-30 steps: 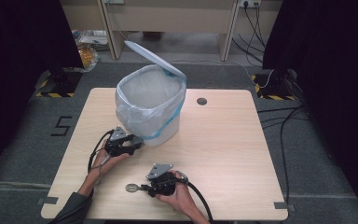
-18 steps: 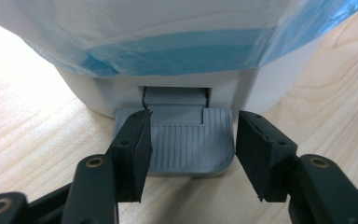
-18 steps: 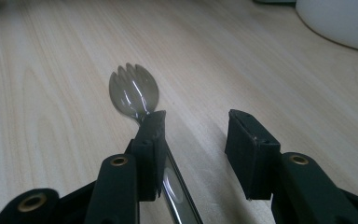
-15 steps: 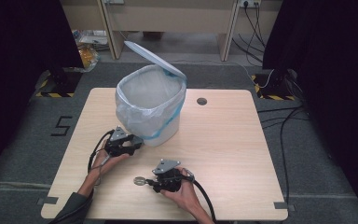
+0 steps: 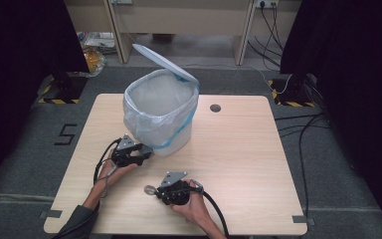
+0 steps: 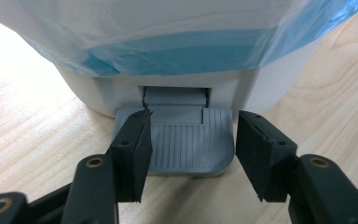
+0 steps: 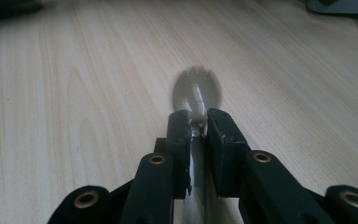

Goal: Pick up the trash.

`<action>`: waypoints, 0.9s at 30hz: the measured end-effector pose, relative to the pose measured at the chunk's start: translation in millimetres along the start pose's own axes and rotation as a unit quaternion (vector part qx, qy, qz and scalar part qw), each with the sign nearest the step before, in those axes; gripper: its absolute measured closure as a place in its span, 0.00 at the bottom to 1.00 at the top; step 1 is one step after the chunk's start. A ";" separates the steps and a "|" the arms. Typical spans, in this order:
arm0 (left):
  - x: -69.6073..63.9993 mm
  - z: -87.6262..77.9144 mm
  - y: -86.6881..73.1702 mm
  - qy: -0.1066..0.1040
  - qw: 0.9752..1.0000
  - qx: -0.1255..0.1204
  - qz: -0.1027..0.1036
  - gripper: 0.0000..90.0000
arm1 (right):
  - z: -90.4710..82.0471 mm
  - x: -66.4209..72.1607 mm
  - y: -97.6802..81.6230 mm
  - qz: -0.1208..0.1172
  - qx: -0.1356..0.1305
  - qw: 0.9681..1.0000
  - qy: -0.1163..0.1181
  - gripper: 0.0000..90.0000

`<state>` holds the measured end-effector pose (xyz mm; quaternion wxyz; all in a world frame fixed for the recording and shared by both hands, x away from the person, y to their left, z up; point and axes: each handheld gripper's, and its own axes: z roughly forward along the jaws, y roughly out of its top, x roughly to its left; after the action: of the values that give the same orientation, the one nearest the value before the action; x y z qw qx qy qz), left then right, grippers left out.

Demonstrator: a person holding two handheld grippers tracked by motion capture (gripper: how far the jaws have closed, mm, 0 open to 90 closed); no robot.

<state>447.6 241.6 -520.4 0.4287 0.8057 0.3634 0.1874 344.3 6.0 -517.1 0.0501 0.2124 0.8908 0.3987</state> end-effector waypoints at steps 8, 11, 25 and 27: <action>0.7 -0.1 -0.1 -0.002 1.000 -0.001 -0.002 0.51 | 0.7 2.0 -0.2 -0.012 -0.005 1.000 -0.011 0.89; -0.1 0.0 0.0 0.000 1.000 0.000 0.001 0.51 | -0.3 1.2 -0.6 -0.008 -0.005 1.000 -0.014 0.89; 0.4 0.1 -0.2 -0.002 1.000 -0.003 -0.004 0.51 | -21.4 -7.4 6.0 -0.007 -0.030 0.999 -0.032 0.89; 0.0 0.1 -0.1 -0.001 1.000 -0.002 -0.002 0.51 | -22.6 -8.7 6.2 -0.008 -0.033 0.999 -0.034 0.89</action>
<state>447.6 241.6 -520.6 0.4309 0.8042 0.3646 0.1864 348.4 -9.6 -497.9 0.0907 0.2174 0.8764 0.4200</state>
